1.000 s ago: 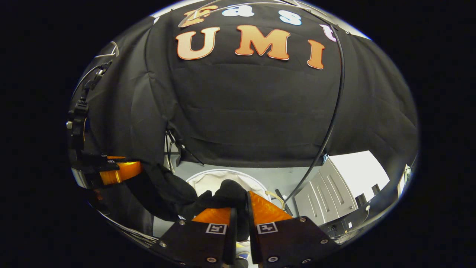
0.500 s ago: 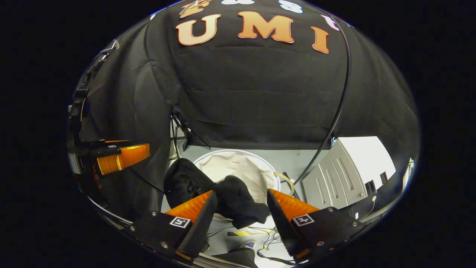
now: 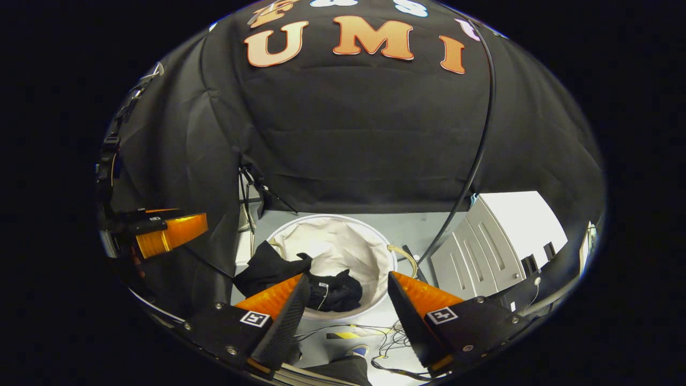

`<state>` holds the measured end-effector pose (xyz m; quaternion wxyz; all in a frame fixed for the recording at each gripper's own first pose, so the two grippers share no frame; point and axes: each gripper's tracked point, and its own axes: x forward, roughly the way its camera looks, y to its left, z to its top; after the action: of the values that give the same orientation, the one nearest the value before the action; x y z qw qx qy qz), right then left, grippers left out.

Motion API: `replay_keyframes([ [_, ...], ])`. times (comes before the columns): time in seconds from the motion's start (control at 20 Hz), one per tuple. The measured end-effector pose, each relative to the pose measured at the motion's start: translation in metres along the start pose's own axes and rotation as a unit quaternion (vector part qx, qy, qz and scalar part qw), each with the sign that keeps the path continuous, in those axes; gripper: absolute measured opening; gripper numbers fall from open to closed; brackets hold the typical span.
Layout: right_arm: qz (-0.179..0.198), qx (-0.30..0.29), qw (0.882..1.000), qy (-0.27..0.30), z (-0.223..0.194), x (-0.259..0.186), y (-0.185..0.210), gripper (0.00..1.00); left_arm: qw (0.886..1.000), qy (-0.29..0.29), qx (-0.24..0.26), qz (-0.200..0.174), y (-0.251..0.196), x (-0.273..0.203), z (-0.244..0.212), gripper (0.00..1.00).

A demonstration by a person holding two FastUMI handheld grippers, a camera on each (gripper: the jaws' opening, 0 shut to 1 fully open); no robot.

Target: Grasp the clothes on the hanger with both hands and then place them into the laundry hamper below.

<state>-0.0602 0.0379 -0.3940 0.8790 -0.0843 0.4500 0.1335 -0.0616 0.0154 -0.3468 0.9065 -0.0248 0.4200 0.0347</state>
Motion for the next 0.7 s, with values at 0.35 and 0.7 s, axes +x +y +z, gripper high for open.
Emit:
replay_keyframes([
  [0.35, -0.004, 0.018, 0.998, -0.063, 0.042, -0.033, -0.005, 0.92, 0.999, -0.051, -0.007, 0.009, 0.007, -0.022, 0.034, 0.93],
  [0.7, -0.026, 0.019, 0.986, -0.162, 0.124, -0.094, -0.019, 0.92, 0.987, -0.158, -0.018, 0.035, 0.022, -0.072, 0.112, 0.93],
])
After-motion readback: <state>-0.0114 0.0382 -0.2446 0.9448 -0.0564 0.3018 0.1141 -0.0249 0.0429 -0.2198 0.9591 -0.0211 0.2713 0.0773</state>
